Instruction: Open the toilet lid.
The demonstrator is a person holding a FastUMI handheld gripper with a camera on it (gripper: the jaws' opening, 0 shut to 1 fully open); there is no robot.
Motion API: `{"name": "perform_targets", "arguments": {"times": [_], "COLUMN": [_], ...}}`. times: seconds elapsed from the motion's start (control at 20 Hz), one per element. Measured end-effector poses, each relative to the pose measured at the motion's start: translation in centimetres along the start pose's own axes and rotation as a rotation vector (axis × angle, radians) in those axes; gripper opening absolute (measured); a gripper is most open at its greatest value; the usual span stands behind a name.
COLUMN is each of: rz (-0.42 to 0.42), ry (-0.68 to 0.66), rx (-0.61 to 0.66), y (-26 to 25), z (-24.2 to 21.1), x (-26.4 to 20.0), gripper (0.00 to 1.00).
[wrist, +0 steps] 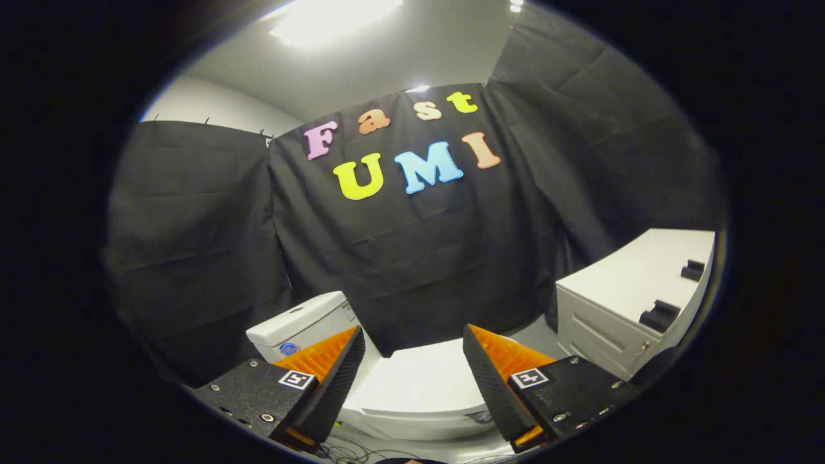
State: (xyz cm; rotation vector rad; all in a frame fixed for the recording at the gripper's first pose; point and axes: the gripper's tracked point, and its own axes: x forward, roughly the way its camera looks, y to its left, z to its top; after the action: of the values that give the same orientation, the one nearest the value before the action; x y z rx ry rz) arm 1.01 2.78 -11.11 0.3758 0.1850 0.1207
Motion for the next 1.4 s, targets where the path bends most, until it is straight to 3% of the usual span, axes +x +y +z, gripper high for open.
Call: {"name": "perform_targets", "arguments": {"times": [0.35, 0.65, 0.85, 1.4], "rz": [-0.041, -0.082, -0.152, -0.338], "ry": [0.127, 0.242, 0.323, 0.391], "rx": [0.097, 0.324, 0.479, 0.694], "y": [-1.3, -1.8, -4.4, -14.1], "z": [-7.7, -14.4, -18.8, -26.2], "x": [1.3, 2.8, 2.9, 4.2], "gripper": [0.96, 0.96, 0.96, 0.96]}}
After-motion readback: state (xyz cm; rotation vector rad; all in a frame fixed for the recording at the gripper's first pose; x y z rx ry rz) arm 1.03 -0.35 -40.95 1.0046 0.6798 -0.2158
